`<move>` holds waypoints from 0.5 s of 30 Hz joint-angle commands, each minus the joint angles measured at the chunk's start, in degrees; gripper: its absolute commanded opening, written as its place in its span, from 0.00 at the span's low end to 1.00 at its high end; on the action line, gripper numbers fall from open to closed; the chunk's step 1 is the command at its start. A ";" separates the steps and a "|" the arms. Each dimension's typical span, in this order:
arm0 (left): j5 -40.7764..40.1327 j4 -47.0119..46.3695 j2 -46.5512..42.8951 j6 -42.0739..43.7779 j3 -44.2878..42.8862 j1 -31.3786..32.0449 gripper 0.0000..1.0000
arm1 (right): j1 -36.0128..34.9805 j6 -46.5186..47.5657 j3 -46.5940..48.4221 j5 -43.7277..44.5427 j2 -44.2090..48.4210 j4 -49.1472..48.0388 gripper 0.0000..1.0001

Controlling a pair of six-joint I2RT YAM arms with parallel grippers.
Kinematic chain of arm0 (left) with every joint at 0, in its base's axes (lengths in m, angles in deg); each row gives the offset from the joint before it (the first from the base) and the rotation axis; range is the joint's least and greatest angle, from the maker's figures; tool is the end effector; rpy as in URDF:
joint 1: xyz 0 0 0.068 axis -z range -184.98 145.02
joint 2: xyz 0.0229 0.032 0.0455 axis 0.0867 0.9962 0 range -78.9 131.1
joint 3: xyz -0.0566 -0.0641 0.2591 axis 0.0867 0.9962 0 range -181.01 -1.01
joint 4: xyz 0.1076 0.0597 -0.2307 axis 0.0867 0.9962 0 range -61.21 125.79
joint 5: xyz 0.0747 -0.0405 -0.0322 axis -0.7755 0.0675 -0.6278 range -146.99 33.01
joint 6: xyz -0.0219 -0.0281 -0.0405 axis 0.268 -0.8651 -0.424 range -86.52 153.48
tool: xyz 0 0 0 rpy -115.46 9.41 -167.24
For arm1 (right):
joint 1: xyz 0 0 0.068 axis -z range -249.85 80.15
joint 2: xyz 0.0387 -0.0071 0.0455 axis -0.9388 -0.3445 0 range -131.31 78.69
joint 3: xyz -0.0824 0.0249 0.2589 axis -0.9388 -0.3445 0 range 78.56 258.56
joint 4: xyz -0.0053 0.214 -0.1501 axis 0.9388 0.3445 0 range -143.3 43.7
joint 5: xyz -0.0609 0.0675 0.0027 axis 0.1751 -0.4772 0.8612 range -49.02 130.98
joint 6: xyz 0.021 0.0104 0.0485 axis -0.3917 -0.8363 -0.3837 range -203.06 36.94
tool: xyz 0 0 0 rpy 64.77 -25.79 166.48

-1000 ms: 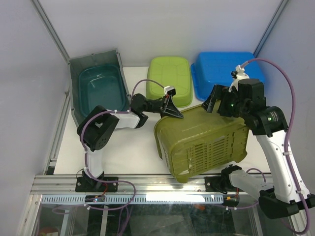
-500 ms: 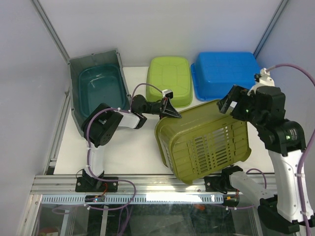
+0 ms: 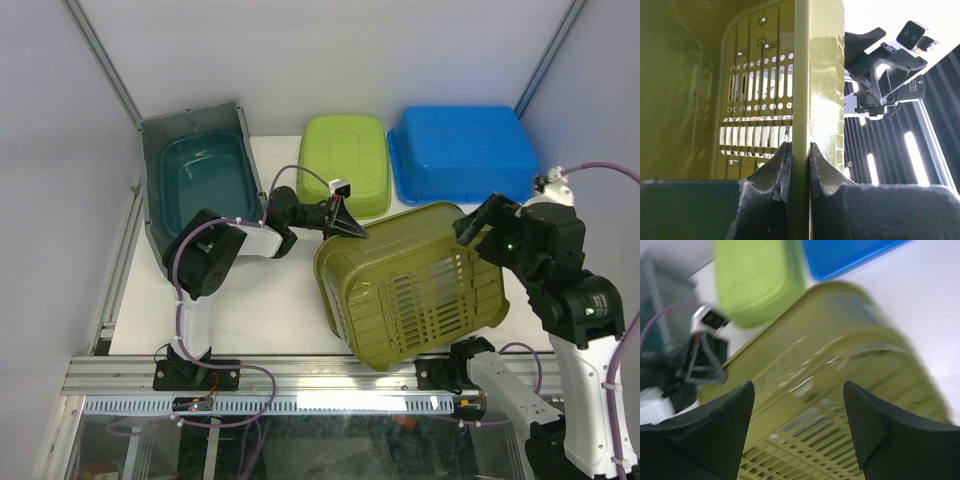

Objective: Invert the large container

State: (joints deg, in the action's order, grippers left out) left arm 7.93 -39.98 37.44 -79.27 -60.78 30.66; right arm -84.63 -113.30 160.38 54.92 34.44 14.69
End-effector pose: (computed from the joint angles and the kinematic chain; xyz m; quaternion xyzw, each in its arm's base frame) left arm 0.3139 -0.2647 0.1975 0.0036 -0.6747 0.7236 0.1454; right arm 0.0816 0.0126 0.4398 0.1756 0.8455 0.0916 0.4960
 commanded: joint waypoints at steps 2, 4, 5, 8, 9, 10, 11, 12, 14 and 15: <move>5.04 9.00 -1.11 11.70 0.03 -0.18 0.00 | 0.20 -5.84 -7.55 -31.79 0.97 -16.22 0.74; 4.93 11.73 -1.53 13.74 -0.41 -0.16 0.00 | 0.20 -8.05 -8.97 -36.81 0.18 -16.72 0.71; 4.82 13.53 -1.73 15.14 -0.75 -0.20 0.00 | 0.14 -8.64 -9.73 -38.43 0.47 -17.39 0.70; 4.35 19.39 -2.12 19.41 -2.13 -0.17 0.00 | 0.06 -8.98 -10.73 -37.39 2.55 -18.14 0.68; 4.09 21.21 -2.10 20.74 -2.68 -0.26 0.00 | 0.06 -7.78 -10.03 -35.14 2.44 -16.49 0.67; 3.94 22.85 -2.11 21.95 -3.18 -0.18 0.00 | 0.10 -6.79 -8.84 -32.58 1.88 -14.11 0.66; 3.76 24.13 -2.07 22.71 -3.72 -0.26 0.00 | 0.10 -6.05 -7.46 -29.12 1.21 -11.58 0.66; 3.64 24.81 -1.94 23.28 -4.15 -0.15 0.00 | 0.11 -5.77 -6.36 -26.08 0.84 -9.44 0.66; 3.47 25.59 -1.87 23.89 -4.73 -0.14 0.00 | 0.11 -5.82 -4.87 -19.61 0.47 -7.20 0.64; 3.70 26.11 -1.79 24.26 -5.12 -0.25 0.00 | 0.11 -5.33 -4.37 -16.51 0.63 -6.69 0.64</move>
State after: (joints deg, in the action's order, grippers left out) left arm 9.35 -23.81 35.34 -66.48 -65.45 30.31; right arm -84.65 -120.09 151.64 27.92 35.25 5.70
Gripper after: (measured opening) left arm 0.147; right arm 0.648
